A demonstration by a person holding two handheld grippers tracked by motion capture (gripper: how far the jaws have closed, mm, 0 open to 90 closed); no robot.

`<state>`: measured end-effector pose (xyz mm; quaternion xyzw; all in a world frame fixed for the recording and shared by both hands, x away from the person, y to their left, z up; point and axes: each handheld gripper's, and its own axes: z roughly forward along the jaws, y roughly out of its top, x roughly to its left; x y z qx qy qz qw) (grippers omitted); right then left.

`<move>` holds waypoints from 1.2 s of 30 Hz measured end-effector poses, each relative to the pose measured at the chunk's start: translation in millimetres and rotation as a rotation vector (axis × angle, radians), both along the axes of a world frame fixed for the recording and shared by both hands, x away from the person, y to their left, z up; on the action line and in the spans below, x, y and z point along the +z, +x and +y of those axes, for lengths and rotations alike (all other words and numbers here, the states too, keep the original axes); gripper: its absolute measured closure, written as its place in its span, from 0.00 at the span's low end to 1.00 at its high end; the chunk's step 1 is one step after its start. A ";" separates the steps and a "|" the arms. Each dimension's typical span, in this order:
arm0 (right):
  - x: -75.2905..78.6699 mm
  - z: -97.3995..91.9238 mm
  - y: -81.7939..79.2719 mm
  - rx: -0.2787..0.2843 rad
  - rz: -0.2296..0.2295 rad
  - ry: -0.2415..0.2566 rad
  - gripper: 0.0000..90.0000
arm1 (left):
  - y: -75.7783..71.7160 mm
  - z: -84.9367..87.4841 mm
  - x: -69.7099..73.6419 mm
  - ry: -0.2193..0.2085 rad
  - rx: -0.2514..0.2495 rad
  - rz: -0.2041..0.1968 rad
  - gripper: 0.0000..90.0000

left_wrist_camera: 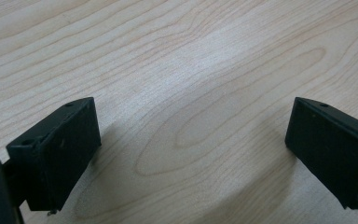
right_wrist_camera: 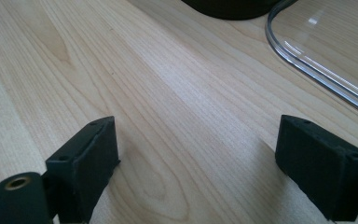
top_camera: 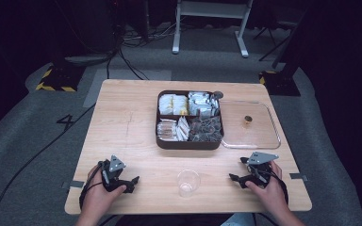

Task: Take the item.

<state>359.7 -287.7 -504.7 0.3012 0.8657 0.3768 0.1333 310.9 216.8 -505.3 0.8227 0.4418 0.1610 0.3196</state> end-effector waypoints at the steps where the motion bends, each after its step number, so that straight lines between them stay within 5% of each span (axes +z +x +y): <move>1: 0.0 0.0 0.0 0.000 0.000 0.000 0.15 | 0.0 0.0 0.0 0.000 0.000 0.000 0.04; 7: 0.0 0.1 -0.6 -0.012 -0.001 0.001 0.15 | -1.6 1.5 1.6 -0.016 0.013 -0.021 0.20; 11: -0.1 -0.4 -0.8 -0.009 -0.003 0.003 0.15 | -1.9 0.3 10.1 -0.001 0.016 0.015 0.34; 20: -0.1 -1.1 0.3 0.005 -0.001 0.003 0.15 | -4.4 -10.3 33.4 -0.059 0.003 0.014 0.36; 26: -0.1 -1.1 0.2 0.005 -0.001 0.003 0.15 | 0.1 -19.8 56.5 -0.109 0.060 -0.021 0.35; 36: -0.1 -1.0 0.2 0.004 -0.001 0.003 0.15 | 19.2 -38.3 87.8 -0.123 0.091 -0.066 0.34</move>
